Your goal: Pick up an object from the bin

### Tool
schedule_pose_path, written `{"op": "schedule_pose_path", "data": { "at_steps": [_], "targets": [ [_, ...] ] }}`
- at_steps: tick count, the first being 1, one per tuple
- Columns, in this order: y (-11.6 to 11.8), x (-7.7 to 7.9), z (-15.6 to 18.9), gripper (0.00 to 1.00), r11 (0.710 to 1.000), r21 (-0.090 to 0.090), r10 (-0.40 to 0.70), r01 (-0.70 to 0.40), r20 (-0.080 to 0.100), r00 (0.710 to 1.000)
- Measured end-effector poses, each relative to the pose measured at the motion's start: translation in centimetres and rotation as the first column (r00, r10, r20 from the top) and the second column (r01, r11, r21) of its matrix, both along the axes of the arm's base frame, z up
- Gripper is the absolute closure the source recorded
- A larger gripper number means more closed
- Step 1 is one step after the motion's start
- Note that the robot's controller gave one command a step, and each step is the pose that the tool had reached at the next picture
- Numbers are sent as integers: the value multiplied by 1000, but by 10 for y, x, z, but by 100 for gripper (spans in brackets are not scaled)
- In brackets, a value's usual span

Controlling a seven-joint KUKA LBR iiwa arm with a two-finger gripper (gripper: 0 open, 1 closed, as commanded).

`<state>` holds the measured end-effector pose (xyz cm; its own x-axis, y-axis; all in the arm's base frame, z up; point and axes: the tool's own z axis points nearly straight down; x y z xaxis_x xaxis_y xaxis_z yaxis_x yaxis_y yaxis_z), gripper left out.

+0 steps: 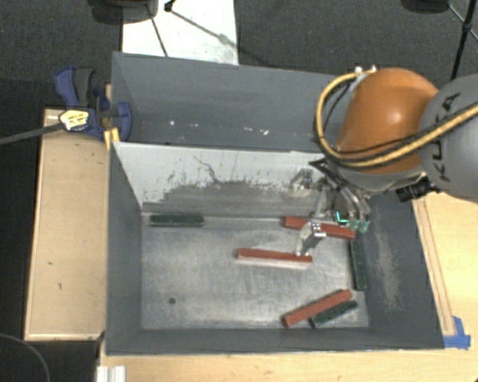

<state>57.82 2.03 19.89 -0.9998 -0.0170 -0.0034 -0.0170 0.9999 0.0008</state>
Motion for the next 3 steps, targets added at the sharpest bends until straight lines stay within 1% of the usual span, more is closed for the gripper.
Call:
{"op": "schedule_pose_path", "data": {
  "at_steps": [1, 2, 3],
  "targets": [
    [-12, 7, -58, 0, 1000, 1, -30, 30, 6, 1000],
    [-14, 5, -80, 0, 999, 0, -48, 48, 3, 999],
    [-12, 6, -62, 0, 1000, 0, -9, 9, -9, 1000]
  ]
}}
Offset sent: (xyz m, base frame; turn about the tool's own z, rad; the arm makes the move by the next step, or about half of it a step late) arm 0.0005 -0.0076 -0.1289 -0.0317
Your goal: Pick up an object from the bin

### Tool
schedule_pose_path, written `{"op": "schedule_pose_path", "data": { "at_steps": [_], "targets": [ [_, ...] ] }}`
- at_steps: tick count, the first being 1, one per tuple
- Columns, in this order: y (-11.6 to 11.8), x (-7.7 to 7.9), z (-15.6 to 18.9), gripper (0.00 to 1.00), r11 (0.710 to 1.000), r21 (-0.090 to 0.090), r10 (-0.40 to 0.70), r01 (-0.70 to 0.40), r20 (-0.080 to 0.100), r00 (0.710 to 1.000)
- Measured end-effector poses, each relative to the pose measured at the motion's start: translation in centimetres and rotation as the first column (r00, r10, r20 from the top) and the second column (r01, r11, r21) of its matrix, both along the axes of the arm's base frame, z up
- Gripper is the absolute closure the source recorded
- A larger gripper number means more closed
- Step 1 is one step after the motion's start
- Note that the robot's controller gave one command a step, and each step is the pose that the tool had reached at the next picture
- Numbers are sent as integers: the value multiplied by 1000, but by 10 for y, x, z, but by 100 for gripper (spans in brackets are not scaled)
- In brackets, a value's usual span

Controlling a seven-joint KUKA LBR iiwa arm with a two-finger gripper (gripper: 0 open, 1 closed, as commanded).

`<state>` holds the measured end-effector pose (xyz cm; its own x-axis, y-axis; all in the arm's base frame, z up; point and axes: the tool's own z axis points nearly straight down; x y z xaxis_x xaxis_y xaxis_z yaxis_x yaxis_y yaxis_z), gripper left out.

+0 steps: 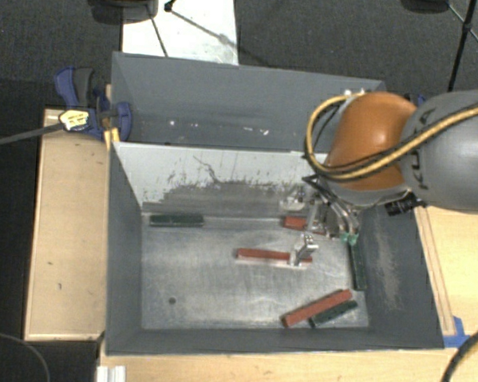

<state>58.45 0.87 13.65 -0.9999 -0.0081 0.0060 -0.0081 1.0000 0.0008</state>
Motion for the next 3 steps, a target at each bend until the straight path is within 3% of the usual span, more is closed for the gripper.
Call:
{"op": "schedule_pose_path", "data": {
  "at_steps": [1, 2, 3],
  "targets": [
    [35, -20, -60, 100, 997, 1, -74, 74, 11, 997],
    [35, -20, -60, 100, 997, 1, -75, 75, 11, 997],
    [37, -25, 115, 100, 1000, 0, 7, -7, 15, 1000]
  ]
}}
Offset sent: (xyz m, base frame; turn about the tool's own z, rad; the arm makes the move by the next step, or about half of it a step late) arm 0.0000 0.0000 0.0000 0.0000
